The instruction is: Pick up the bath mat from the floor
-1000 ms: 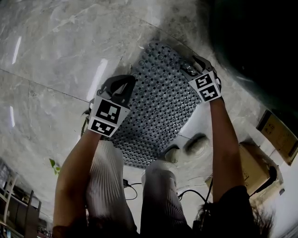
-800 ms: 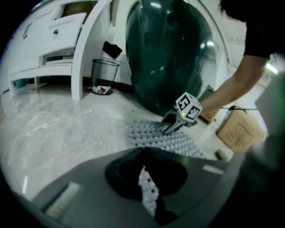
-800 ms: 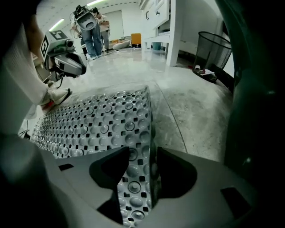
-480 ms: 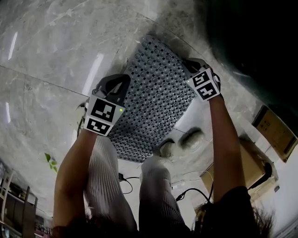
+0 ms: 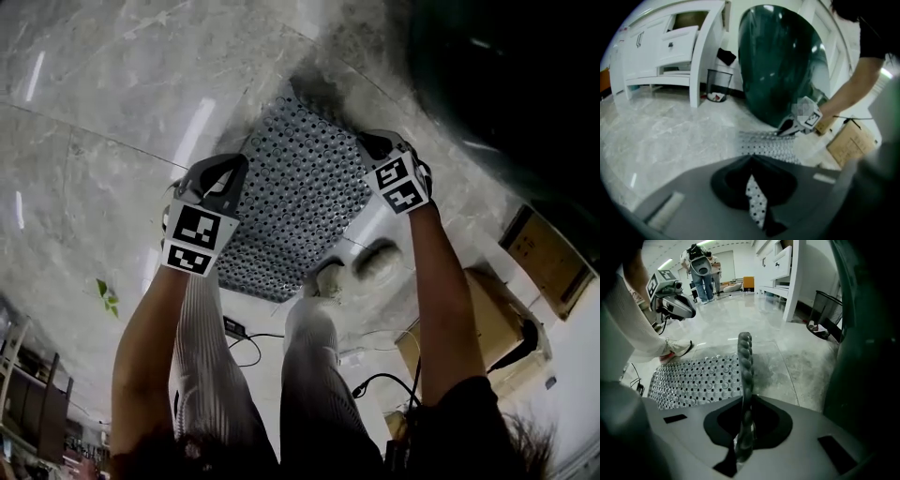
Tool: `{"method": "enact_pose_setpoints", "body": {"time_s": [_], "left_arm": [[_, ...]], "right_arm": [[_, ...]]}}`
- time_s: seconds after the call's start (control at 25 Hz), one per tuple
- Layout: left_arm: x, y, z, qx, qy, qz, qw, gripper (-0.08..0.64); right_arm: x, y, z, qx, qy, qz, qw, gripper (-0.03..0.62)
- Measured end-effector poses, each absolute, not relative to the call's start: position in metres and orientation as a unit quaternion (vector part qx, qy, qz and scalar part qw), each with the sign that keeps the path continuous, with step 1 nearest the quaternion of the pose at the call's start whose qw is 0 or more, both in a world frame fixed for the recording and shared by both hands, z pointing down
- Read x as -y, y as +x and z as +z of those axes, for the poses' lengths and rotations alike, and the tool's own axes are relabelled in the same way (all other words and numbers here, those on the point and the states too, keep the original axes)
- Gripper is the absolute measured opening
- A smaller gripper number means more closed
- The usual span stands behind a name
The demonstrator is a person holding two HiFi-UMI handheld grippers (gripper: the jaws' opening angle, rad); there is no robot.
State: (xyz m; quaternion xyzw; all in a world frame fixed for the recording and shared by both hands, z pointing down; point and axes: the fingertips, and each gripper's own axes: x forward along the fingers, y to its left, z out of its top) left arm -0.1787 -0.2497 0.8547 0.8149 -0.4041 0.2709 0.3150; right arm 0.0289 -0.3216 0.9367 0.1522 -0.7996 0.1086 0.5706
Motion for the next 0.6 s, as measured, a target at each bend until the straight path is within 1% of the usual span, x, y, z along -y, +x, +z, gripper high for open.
{"method": "enact_pose_setpoints", "body": {"time_s": [0.28,0.6], "left_arm": [[0.238,-0.187,0.808,0.419,0.805,0.274,0.32,0.009],[0.215,-0.17,0.754,0.373,0.817,0.302,0.32,0.009]], "right_arm": [[0.266,0.004,0.888,0.805,0.156,0.147,0.553,0.017],[0.225,0.001,0.829,0.801,0.187,0.226,0.522,0.012]]}}
